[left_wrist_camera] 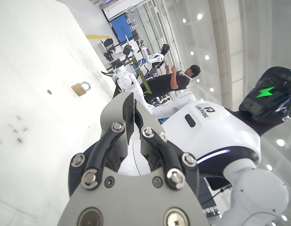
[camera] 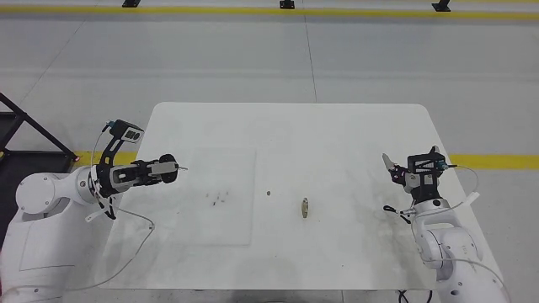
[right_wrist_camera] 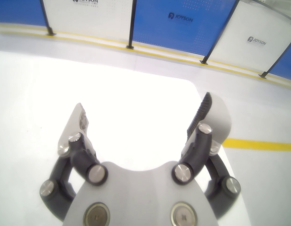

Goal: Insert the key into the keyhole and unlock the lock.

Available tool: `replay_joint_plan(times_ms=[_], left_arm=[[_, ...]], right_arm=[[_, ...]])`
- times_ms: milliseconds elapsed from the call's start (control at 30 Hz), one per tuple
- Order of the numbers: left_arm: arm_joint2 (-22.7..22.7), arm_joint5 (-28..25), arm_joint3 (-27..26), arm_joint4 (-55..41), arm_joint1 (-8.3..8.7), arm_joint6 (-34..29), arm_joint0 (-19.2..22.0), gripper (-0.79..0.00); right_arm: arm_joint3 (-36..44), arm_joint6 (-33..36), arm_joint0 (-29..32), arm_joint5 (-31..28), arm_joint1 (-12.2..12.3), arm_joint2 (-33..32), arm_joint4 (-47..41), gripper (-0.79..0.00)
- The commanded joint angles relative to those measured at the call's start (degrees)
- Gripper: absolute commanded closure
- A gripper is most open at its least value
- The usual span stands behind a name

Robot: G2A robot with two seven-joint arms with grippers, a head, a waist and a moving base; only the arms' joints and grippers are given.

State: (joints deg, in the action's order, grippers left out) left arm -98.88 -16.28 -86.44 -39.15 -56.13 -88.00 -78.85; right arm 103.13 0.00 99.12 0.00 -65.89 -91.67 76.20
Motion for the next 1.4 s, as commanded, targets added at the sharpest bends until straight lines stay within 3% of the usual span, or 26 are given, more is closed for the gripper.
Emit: replay_joint_plan(times_ms=[0, 267, 367, 633, 933, 1133, 1367], left_arm=[[0.0, 0.0, 0.0, 0.0, 0.00, 0.0, 0.0, 0.000], [0.0, 0.0, 0.0, 0.0, 0.00, 0.0, 0.0, 0.000], [0.0, 0.0, 0.0, 0.0, 0.00, 0.0, 0.0, 0.000], [0.0, 0.0, 0.0, 0.0, 0.00, 0.0, 0.0, 0.000], [0.0, 0.0, 0.0, 0.0, 0.00, 0.0, 0.0, 0.000], [0.0, 0.0, 0.0, 0.0, 0.00, 0.0, 0.0, 0.000], [0.0, 0.0, 0.0, 0.0, 0.00, 0.0, 0.0, 0.000]], right_arm=[[0.0, 0.0, 0.0, 0.0, 0.0, 0.0, 0.0, -0.785], [3.2, 0.3, -0.8, -3.1, 0.1, 1.7, 4.4, -0.785], [7.8, 4.6, -1.0, -3.9, 0.1, 3.7, 8.2, -0.785], [18.6, 25.1, -2.4, -8.5, 0.1, 8.7, 14.3, -0.785], [27.6, 50.8, -4.8, -12.8, -0.4, 14.4, 8.7, -0.785], [29.5, 61.5, -7.1, -7.9, -1.2, 18.8, 2.3, -0.785], [27.2, 66.5, -10.9, 0.5, -2.3, 22.8, -6.8, -0.785]])
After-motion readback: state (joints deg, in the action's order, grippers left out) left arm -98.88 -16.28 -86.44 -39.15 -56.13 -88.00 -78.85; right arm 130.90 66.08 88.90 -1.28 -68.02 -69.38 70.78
